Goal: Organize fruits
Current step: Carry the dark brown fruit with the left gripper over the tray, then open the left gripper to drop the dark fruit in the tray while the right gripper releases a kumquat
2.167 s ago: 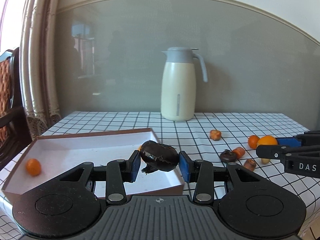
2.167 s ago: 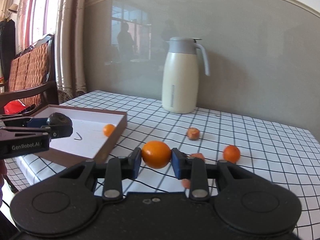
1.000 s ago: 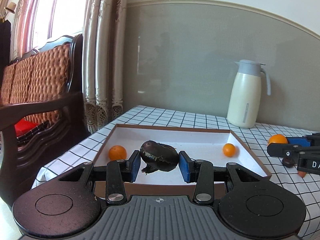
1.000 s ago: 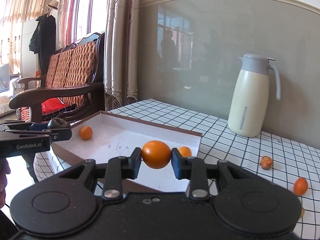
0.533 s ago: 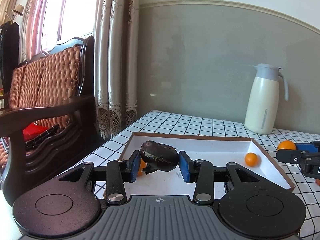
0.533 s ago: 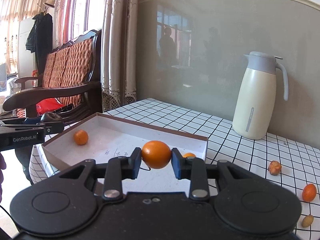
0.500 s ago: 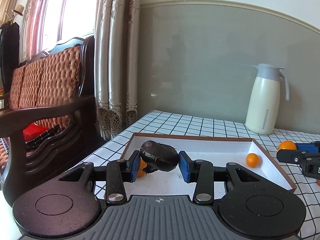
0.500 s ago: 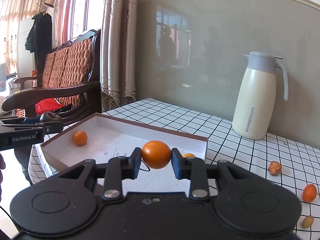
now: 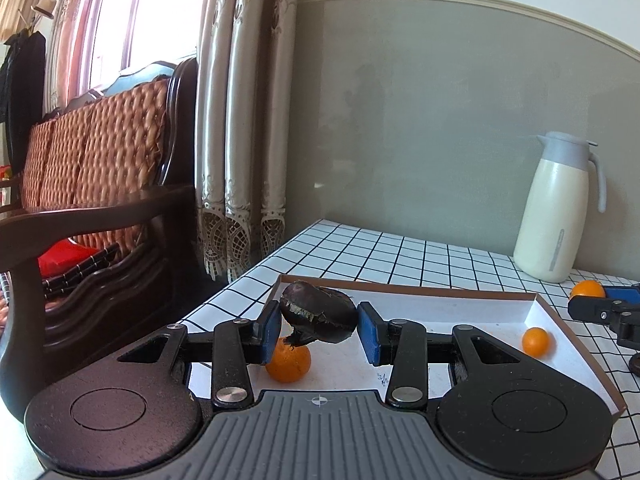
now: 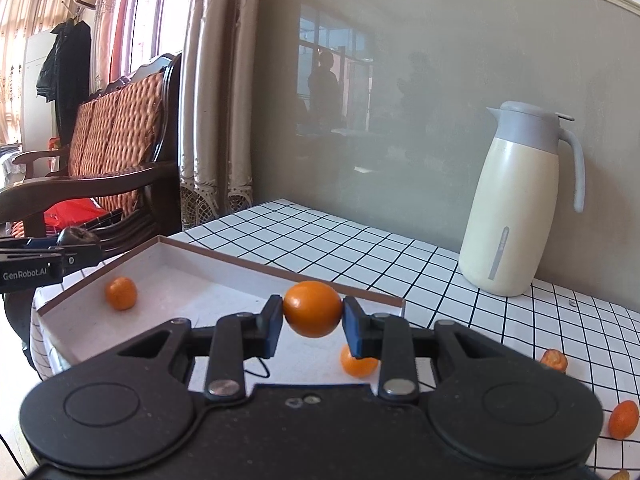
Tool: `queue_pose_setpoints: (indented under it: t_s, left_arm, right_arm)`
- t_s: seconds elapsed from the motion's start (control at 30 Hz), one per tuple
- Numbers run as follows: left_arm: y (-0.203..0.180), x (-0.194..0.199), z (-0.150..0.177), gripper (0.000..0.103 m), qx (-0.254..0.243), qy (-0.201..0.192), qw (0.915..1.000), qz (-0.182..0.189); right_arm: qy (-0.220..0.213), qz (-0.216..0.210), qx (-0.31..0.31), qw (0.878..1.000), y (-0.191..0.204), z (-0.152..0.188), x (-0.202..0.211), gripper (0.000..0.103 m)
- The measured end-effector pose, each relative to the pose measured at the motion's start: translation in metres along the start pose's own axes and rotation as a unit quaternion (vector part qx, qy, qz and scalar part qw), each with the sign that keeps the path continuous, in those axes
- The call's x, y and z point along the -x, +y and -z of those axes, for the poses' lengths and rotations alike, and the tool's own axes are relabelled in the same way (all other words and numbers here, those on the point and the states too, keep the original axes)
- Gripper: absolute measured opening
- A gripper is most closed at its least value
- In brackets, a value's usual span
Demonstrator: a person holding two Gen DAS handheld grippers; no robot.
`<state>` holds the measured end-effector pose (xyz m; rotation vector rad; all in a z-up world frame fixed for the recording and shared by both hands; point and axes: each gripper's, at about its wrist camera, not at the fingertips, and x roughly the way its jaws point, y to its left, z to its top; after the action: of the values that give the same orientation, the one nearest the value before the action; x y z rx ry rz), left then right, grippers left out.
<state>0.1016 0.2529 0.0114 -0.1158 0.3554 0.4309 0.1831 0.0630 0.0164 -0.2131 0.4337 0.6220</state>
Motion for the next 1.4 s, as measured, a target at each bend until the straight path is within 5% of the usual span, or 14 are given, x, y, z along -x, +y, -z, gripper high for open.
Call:
queue_pose_setpoints:
  t_s: [0.9, 0.93, 0.97, 1.0, 1.03, 1.07, 1.4]
  left_arm:
    - [-0.001, -0.070, -0.016, 0.042, 0.008, 0.018, 0.9995, -0.023]
    - [0.000, -0.070, -0.016, 0.042, 0.008, 0.016, 0.9995, -0.026]
    - [0.001, -0.070, -0.015, 0.053, 0.008, 0.017, 0.9994, -0.028]
    - [0.002, -0.070, -0.013, 0.085, 0.007, 0.017, 0.9994, -0.030]
    - [0.003, -0.066, -0.011, 0.096, 0.008, 0.005, 0.9991, -0.041]
    - [0.002, -0.060, -0.010, 0.102, 0.005, -0.009, 0.9988, -0.049]
    - [0.001, -0.037, -0.009, 0.102, 0.003, -0.020, 0.9990, -0.041]
  right_arm:
    - [0.037, 0.000, -0.037, 0.999, -0.038, -0.016, -0.074, 0.025]
    - [0.038, -0.004, -0.037, 0.999, -0.039, -0.016, -0.075, 0.037]
    - [0.040, 0.001, -0.029, 0.999, -0.040, -0.016, -0.076, 0.050]
    - [0.025, 0.028, -0.021, 0.999, -0.040, -0.015, -0.072, 0.081]
    - [-0.001, 0.053, -0.019, 0.998, -0.040, -0.014, -0.064, 0.098]
    - [-0.019, 0.057, -0.023, 0.998, -0.043, -0.014, -0.058, 0.097]
    - [-0.007, 0.051, -0.045, 0.998, -0.051, -0.005, -0.039, 0.097]
